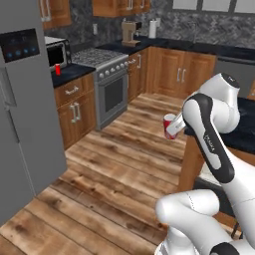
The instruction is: Four empty soda cans are scattered around the kitchen. Gather all the cans and cluster them next to the stove for recycling.
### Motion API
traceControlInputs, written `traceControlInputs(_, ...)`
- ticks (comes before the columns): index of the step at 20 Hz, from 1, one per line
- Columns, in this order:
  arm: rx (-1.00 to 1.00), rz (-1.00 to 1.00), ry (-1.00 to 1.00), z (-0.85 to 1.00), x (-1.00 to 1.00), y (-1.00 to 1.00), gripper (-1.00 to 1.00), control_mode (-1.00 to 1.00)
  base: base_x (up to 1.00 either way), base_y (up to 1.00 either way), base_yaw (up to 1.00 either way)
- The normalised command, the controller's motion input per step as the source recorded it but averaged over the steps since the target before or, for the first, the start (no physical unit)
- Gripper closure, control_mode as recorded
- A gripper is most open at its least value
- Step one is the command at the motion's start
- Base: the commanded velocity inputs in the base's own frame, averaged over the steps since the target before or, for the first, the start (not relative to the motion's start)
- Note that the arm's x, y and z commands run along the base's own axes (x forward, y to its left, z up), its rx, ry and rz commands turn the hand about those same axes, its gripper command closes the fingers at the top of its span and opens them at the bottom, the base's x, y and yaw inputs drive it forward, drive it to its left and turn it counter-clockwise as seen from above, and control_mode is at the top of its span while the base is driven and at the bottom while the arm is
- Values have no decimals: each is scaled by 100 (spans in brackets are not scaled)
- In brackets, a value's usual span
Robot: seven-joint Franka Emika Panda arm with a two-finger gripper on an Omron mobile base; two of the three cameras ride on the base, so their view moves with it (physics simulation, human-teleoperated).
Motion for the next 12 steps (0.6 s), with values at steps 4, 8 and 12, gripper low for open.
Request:
traceControlInputs(4, 0, 0, 0, 0, 0, 0, 100, 100, 10, 22, 30)
traceControlInputs(8, 0, 0, 0, 0, 0, 0, 100, 100, 18, 16, 27)
traceControlInputs(12, 0, 0, 0, 0, 0, 0, 100, 100, 24, 16, 23)
